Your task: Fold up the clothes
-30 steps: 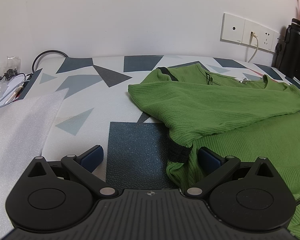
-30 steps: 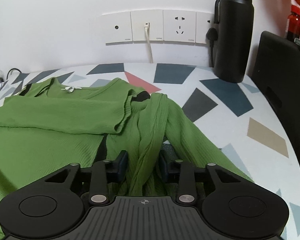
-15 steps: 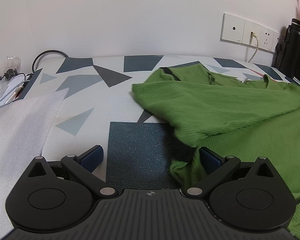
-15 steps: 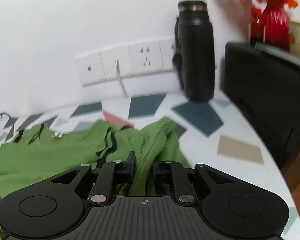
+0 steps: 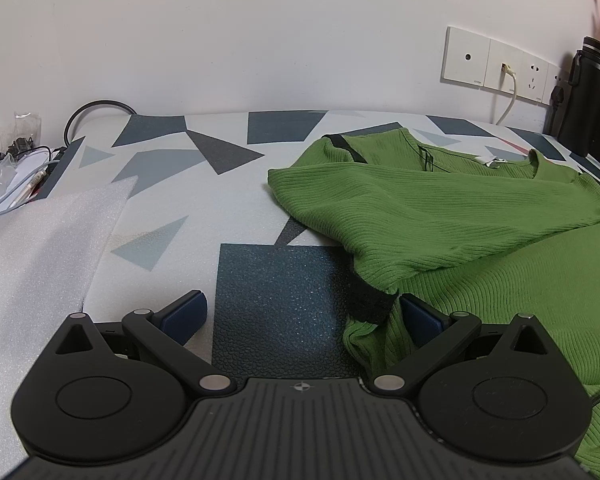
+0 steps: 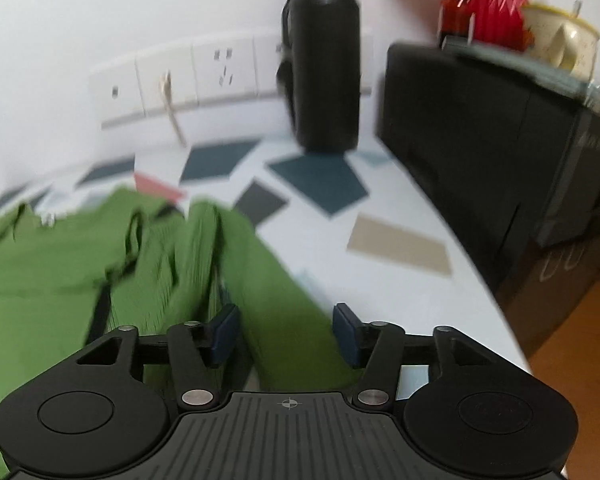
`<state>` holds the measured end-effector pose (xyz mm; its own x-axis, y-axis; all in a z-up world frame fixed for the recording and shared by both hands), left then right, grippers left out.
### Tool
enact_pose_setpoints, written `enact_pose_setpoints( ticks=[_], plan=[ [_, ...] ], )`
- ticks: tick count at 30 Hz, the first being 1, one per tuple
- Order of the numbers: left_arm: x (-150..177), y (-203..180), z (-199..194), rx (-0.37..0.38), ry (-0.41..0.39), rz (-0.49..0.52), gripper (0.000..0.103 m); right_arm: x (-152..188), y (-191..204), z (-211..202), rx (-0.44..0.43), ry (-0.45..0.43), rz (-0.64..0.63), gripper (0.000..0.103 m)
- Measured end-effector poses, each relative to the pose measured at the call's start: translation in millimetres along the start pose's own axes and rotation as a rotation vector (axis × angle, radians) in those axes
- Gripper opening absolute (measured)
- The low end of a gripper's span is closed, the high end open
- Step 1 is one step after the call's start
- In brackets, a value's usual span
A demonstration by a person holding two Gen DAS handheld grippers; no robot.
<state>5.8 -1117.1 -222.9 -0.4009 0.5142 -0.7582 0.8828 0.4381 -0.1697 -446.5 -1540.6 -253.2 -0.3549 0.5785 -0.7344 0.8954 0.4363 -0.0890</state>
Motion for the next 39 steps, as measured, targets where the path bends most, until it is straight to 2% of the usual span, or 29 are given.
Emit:
enact_pose_setpoints(
  ticks=[2,3,4,5,7,9,12,14,18,22,26,30,32,34,36,38,39],
  plan=[
    [0,0,0,0.000,0.000,0.000,0.103,4,3,1,0.015,-0.026,-0.025,0.052],
    [0,0,0,0.000,0.000,0.000,0.103,5,4,2,0.022,-0.034,-0.038,0.045],
    [0,0,0,0.000,0.000,0.000,0.103,3,3,3,0.031,-0.036,-0.034,0.036],
    [0,0,0,0.001,0.000,0.000,0.103,0,-1,4,0.039,-0.033,-0.024,0.010],
    [0,0,0,0.001,0.000,0.000,0.103,-10,-11,7,0.027,-0.013,0.036,0.009],
    [0,0,0,0.002,0.001,0.001,0.103,-28,-23,0,0.032,-0.044,0.115,0.009],
    [0,1,-1,0.012,-0.002,-0.004,0.103,-64,-28,-29,0.021,-0.152,0.193,0.009],
    [-1,5,-3,0.003,-0.015,-0.027,0.103,-87,-14,-55,-0.044,-0.213,0.210,0.009],
    [-1,16,-10,0.020,-0.064,-0.107,0.103,-116,58,-99,-0.226,-0.281,0.139,0.009],
    [-2,14,-10,0.015,-0.060,-0.100,0.103,-118,158,-115,-0.395,-0.261,0.014,0.009],
    [-1,15,-10,0.017,-0.061,-0.101,0.103,-97,253,-116,-0.518,-0.211,-0.119,0.009],
    [-1,15,-9,0.014,-0.058,-0.097,0.103,-58,316,-105,-0.557,-0.137,-0.231,0.009],
    [-2,14,-8,0.006,-0.052,-0.089,0.103,-37,341,-97,-0.562,-0.098,-0.286,0.013],
    [-2,13,-8,0.002,-0.048,-0.084,0.103,-26,350,-88,-0.547,-0.080,-0.312,0.027],
    [-2,13,-9,0.005,-0.050,-0.086,0.103,-23,348,-89,-0.532,-0.092,-0.318,0.055],
    [-2,13,-10,0.008,-0.053,-0.090,0.103,-32,332,-94,-0.516,-0.125,-0.294,0.062],
    [-2,13,-10,0.009,-0.053,-0.090,0.103,-37,321,-96,-0.513,-0.135,-0.276,0.062]
  ],
)
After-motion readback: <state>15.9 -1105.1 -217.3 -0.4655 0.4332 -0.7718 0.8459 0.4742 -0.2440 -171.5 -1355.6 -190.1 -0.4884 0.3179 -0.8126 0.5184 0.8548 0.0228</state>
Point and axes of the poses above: each gripper's, at about its wrist camera, not at the fingertips, and z roughly the way its jaws point, y to its left, x to its underside, the point moved 8 cm from there along z, roughly the way its jaws point, and after that the axes turned 14 degrees about x, right-handed, at the moved point
